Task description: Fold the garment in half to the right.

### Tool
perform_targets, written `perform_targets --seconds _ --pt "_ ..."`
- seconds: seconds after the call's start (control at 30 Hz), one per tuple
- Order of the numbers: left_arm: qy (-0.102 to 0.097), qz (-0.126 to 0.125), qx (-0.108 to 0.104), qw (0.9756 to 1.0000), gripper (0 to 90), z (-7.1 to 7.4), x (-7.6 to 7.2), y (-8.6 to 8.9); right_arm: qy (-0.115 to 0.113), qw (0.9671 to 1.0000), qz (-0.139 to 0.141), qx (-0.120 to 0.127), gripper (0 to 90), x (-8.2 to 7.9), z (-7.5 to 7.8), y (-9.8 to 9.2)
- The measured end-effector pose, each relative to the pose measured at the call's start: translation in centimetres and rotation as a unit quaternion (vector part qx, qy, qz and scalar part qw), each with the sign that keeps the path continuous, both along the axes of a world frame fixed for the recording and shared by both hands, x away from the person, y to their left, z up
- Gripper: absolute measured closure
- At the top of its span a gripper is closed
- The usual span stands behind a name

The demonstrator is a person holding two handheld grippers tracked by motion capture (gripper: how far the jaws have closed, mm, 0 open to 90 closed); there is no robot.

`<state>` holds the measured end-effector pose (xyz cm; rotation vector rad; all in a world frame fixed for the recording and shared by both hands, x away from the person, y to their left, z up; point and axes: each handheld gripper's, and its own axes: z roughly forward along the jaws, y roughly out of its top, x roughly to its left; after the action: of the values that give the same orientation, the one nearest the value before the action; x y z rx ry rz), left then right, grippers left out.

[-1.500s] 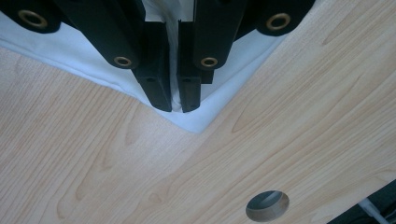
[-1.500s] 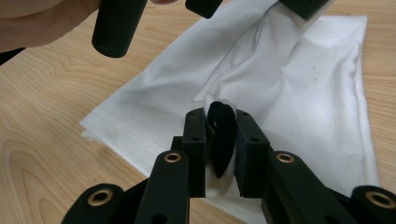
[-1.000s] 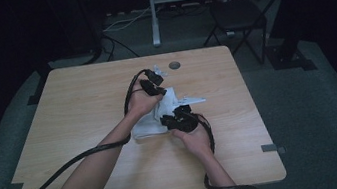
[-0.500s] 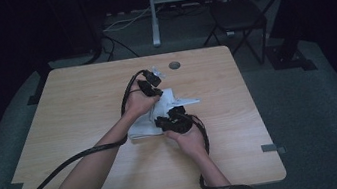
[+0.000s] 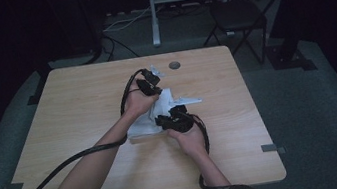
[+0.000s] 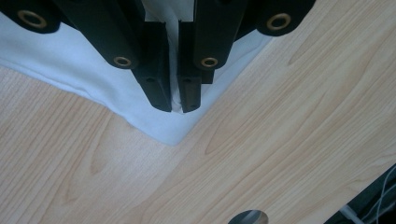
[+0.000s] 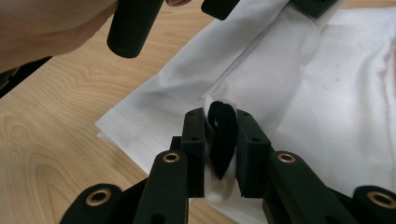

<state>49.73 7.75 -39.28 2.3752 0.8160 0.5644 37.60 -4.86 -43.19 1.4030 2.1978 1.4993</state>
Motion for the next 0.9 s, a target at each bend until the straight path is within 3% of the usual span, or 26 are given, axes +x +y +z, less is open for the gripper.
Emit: perform_targets --seconds 0.5,0.9 --pt "-0.008 0.0 -0.008 0.9999 83.6 -0.11 -0.02 -0.32 -0.006 1.0 -0.007 -0.004 73.1 -0.12 0.24 -0.48" --pt "-0.009 -0.002 -0.013 0.9999 81.8 -0.3 -0.03 -0.58 -0.016 0.9995 -0.011 -0.025 67.9 -0.2 0.4 -0.89"
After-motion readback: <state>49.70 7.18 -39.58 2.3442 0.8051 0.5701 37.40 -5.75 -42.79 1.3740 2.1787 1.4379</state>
